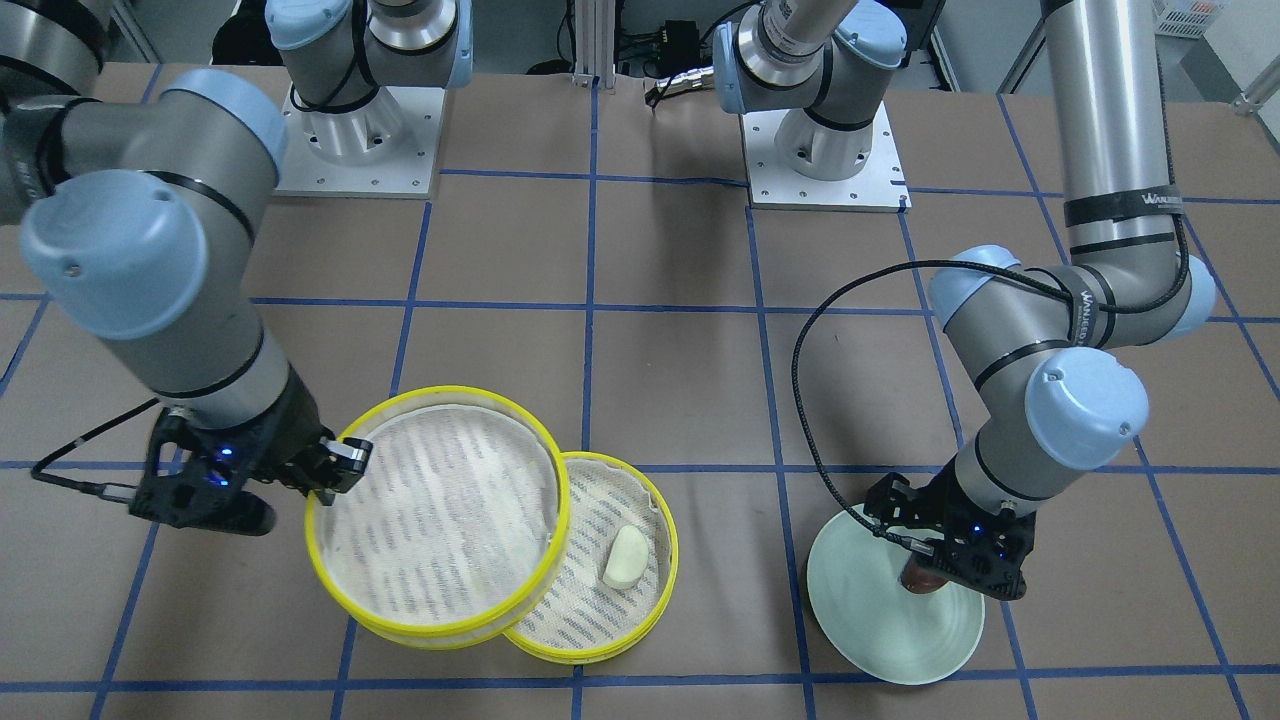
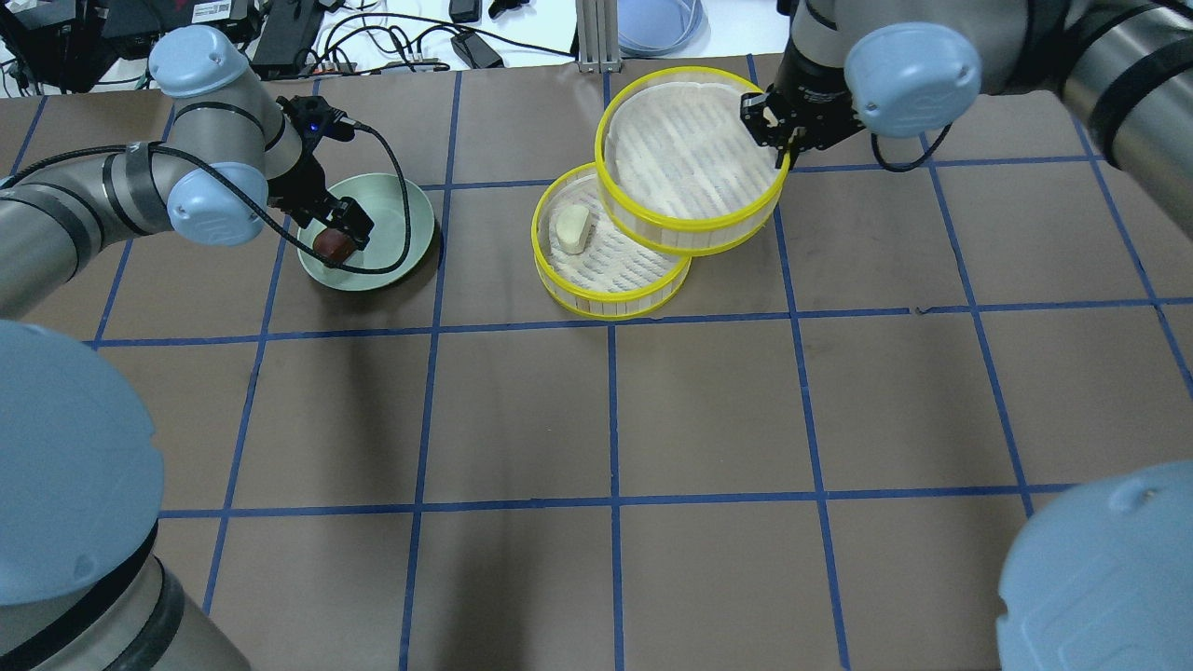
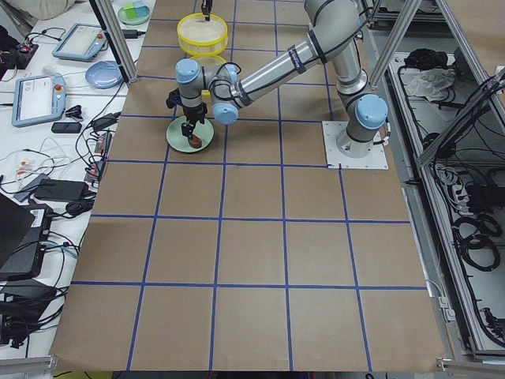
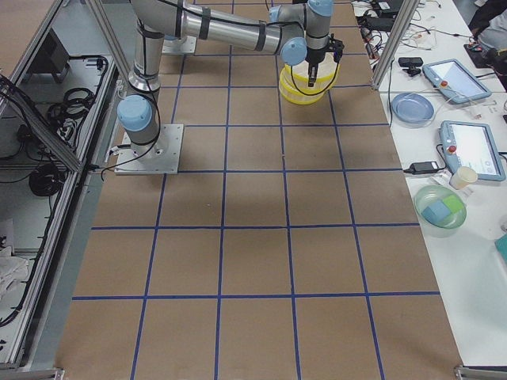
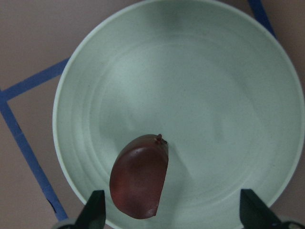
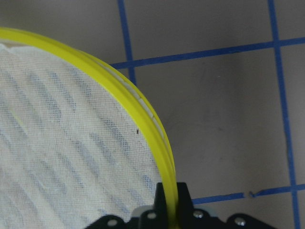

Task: Stack buns with steamer

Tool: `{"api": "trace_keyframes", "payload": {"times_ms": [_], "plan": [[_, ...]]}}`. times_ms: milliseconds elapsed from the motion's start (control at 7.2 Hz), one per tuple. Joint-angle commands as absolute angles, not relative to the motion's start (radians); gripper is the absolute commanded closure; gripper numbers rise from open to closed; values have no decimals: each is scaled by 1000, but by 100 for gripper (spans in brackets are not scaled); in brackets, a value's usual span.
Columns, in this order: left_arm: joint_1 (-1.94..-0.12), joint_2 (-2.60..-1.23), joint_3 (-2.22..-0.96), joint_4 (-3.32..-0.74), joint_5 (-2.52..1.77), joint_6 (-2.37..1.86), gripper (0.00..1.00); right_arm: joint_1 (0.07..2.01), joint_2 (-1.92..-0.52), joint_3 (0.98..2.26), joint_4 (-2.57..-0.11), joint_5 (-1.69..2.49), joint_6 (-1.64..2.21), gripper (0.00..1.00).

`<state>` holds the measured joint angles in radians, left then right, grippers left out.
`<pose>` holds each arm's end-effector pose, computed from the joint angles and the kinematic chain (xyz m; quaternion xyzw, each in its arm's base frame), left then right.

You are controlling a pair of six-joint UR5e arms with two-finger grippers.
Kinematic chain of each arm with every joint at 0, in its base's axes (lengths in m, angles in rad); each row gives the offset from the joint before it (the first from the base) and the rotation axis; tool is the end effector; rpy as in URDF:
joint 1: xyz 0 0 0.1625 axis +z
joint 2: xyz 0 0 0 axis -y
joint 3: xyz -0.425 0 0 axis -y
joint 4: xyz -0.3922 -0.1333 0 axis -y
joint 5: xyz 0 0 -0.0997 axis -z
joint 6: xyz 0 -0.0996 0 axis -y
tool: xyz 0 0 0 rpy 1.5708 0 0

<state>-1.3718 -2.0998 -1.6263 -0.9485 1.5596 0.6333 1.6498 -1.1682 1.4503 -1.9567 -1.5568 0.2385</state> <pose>-0.0043 -0.6588 0.2172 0.2155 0.9763 -0.0195 0.0025 0.1858 -0.6400 0.3556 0.0792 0.9955 -0.0501 0.0151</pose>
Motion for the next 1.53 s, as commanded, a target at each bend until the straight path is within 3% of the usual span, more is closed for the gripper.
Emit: {"api": "trace_keyframes", "payload": {"times_ms": [0,139,278,417,556,1389], "plan": [[-1365,-2141,-1664,-902,1534,650,3,1710,-1134,1457,-2014,-1557,334,100],[-1365,-2148,-1664,-896,1534,656,11,1718,-1120,1457,-2020,-1555,348,100],[-1365,-2163,-1661,-885,1535,658,34,1727,-1103,1457,-2037,-1555,353,100],[-1365,-2171,-1658,-847,1543,661,74,1735,-1086,1457,-2057,-1552,368,100],[-1365,-2169,-1649,-844,1542,655,100,1753,-1075,1457,-2059,-1536,399,100],[-1371,-2042,-1554,-848,1528,465,100,1755,-1066,1488,-2068,-1552,400,100]]}}
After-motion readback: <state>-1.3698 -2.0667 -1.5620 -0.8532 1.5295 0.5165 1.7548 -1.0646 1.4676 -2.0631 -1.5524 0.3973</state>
